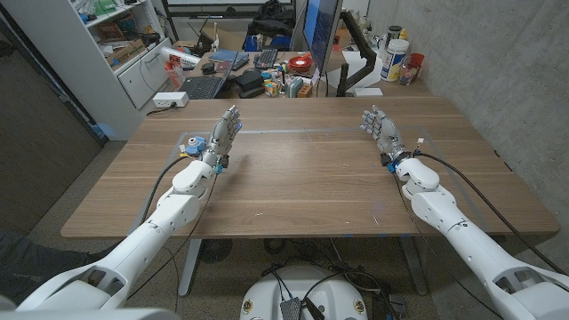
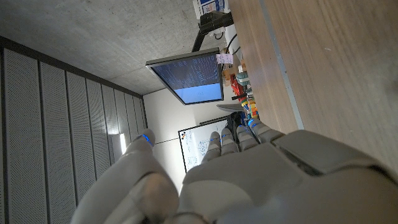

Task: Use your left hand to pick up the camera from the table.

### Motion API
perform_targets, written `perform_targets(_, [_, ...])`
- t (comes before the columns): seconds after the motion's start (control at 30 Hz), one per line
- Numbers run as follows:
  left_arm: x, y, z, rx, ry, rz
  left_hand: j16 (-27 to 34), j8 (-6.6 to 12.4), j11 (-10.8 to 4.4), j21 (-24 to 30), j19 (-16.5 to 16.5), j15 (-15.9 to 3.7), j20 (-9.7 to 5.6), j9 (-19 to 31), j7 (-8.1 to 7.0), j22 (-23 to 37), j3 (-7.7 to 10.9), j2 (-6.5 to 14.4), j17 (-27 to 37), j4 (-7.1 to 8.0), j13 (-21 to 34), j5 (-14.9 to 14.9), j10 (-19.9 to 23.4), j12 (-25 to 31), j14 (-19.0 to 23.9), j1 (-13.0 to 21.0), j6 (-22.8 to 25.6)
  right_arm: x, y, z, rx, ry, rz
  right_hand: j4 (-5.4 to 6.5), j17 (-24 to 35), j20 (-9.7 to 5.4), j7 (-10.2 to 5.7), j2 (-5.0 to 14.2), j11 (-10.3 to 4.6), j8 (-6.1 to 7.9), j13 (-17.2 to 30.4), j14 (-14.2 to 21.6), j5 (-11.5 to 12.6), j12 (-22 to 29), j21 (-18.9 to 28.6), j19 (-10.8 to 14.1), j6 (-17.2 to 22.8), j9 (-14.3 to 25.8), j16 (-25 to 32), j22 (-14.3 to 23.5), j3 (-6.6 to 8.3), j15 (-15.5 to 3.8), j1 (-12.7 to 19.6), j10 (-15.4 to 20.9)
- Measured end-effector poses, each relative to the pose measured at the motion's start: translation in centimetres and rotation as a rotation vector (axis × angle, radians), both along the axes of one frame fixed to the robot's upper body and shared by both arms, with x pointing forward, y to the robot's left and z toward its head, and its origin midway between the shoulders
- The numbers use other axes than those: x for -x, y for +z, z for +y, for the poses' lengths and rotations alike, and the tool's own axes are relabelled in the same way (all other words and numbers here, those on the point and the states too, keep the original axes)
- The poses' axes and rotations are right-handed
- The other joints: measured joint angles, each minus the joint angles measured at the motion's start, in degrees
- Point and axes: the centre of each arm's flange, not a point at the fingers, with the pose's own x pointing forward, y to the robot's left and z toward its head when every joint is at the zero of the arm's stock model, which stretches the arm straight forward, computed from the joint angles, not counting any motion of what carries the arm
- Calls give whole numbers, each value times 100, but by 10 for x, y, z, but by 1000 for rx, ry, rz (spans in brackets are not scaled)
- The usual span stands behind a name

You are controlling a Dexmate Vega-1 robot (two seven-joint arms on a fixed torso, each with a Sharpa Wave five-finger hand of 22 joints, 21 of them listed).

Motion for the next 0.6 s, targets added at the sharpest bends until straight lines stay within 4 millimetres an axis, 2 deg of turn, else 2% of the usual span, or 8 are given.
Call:
perform_targets(0.3, [1,-2,3,5,1,1,0,0,0,0,0,0,0,-1,0,0,0,-1,0,0,0,-1,0,0,0,-1,0,1,7,4,23,-1,-16,0,0,21,0,0,0,0,0,0,0,0,0,20,0,0,0,0,0,0,0,0])
perform_targets(0.5, [5,0,9,29,9,-8,0,0,0,0,1,0,0,-1,-1,0,0,0,-1,0,-1,20,0,0,0,-1,0,-2,-2,16,181,12,14,0,-1,21,0,0,0,0,-1,-1,0,0,-24,20,0,-1,0,10,0,0,0,0])
perform_targets(0.53, [5,-2,7,5,7,-3,0,0,0,0,1,0,0,-1,-1,-1,0,11,-1,0,-1,20,0,0,0,10,0,1,4,3,22,-8,-9,0,-1,21,-20,0,0,0,-1,-1,0,0,-24,20,20,-1,0,21,0,0,0,0])
perform_targets(0.6, [7,-2,10,2,10,-6,0,0,0,0,1,0,0,-1,-1,-1,0,22,-1,0,-1,20,0,0,0,22,0,1,3,1,6,-12,-8,0,-1,21,-31,0,0,0,-1,-1,0,0,-24,20,30,-1,0,26,0,0,0,0])
